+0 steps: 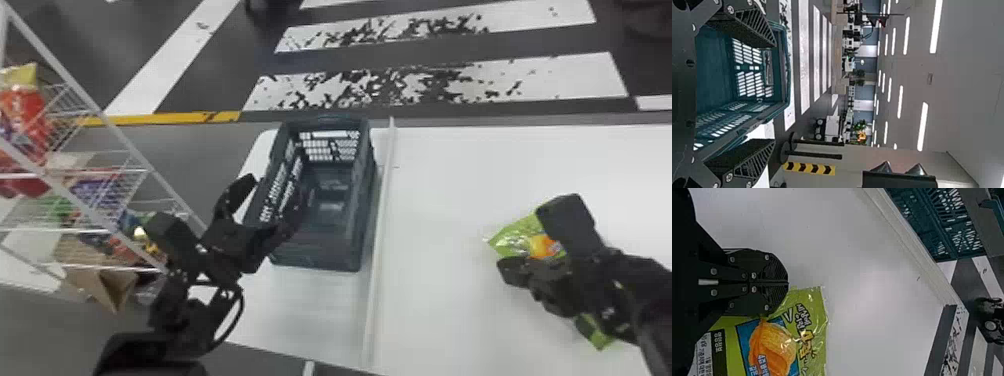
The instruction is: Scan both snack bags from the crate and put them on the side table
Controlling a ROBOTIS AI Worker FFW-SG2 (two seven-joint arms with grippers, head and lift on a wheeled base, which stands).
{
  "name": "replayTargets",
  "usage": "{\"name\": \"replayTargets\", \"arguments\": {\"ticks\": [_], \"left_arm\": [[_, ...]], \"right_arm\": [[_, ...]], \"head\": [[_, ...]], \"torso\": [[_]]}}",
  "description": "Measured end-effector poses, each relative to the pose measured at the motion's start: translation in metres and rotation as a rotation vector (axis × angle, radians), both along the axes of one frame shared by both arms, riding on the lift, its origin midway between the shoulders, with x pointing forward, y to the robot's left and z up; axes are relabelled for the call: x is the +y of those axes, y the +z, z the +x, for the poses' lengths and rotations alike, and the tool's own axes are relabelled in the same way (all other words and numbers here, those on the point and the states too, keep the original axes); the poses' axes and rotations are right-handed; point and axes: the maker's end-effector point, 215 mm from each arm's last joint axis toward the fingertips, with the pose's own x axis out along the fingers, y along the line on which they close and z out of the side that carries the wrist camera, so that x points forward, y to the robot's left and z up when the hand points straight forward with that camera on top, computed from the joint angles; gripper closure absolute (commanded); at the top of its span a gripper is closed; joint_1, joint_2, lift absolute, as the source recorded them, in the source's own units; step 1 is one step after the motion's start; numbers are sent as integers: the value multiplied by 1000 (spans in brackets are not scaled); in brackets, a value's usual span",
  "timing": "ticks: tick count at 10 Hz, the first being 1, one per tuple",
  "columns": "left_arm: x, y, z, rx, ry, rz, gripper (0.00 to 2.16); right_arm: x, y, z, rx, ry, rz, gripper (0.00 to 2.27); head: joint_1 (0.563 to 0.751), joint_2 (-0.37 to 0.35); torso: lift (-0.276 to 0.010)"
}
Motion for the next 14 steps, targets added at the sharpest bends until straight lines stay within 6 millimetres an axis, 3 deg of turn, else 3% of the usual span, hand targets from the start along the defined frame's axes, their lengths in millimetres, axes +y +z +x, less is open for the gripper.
{"name": "replayTargets", "arguments": {"ticks": [2,6,9,14], "left_arm": [[0,0,0,0,1,-1,144],[1,2,-1,-2,-1,4,144],[3,4,-2,-5,-1,6,144],[5,6,-2,-5,0,9,144]], "right_arm": [[-5,3,16,-20,-10,-14,2253],[-36,7,46,-47,-62,-67,2253],[-56,3,59,-52,-96,-107,2253],[-71,6,69,-64,-126,-129,2250]], "head": [[695,273],[695,229],[695,207],[695,188]], "torso": [[-87],[-87],[-87],[-87]]}}
